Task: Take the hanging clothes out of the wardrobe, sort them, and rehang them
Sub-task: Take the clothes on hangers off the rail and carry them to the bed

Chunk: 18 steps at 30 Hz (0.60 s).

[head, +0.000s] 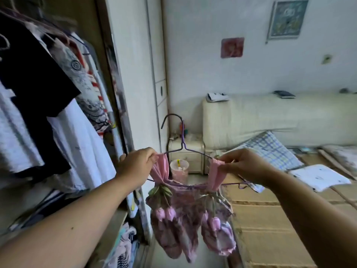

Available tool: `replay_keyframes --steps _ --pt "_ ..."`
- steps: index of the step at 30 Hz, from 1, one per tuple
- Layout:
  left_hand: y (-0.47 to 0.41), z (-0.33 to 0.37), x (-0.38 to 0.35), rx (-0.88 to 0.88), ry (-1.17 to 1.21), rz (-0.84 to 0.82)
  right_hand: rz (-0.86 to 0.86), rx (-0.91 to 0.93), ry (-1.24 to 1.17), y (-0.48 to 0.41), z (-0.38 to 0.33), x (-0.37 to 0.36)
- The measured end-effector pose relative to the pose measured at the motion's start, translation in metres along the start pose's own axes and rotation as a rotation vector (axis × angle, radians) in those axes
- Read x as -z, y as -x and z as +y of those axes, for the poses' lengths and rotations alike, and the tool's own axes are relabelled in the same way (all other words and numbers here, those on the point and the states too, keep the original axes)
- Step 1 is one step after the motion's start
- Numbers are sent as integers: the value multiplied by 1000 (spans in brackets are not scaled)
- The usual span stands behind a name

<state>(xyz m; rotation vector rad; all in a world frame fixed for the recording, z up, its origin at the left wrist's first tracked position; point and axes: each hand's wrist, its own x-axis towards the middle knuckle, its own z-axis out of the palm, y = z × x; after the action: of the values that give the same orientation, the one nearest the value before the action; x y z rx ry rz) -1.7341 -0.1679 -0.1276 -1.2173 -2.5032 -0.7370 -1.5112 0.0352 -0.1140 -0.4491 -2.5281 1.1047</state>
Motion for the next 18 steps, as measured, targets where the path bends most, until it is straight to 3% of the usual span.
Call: replay_keyframes --steps 9,18 --pt "69 106 -77 -360 134 -168 292 -450 -121 207 52 -12" --pt "161 291 -185 -662 138 -655 566 -850 -197 429 111 13"
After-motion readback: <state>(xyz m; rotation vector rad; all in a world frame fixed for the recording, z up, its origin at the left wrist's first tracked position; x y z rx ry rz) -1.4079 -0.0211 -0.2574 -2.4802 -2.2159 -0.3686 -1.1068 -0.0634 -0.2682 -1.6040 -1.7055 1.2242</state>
